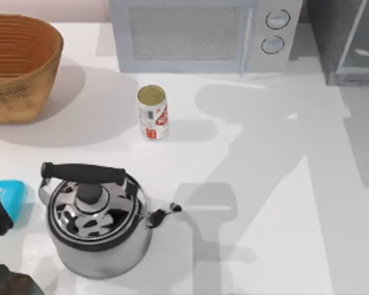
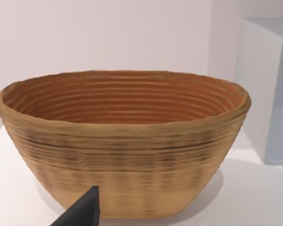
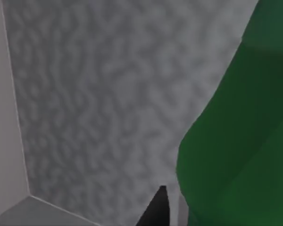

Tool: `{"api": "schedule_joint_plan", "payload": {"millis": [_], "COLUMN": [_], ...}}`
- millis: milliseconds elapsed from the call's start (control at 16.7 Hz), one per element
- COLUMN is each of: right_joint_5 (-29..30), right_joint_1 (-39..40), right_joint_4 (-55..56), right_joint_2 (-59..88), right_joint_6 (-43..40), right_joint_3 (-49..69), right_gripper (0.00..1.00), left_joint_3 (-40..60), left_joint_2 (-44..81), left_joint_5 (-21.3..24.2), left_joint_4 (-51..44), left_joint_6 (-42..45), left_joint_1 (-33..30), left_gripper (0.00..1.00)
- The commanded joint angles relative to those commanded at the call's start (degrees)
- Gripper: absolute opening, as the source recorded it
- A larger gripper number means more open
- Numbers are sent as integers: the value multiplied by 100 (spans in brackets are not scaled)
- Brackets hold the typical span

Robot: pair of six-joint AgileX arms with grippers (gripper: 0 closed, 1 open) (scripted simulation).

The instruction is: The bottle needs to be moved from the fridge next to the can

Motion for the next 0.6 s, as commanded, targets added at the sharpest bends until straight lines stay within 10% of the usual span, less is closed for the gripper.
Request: {"api": "schedule_joint_plan", "payload": {"millis": [600], "right_joint_5": [-6], "right_joint_1": [38], "right_joint_4": [561], "right_joint_2": [-795], "right_joint_6": [30], "right_joint_3": [-1362], "right_gripper": [0], "left_joint_3": [0], "left_joint_2": [0], "left_joint_5": [0], "left_joint_4": [0], "left_joint_6": [0], "left_joint_1": [0], "left_gripper": [100]}}
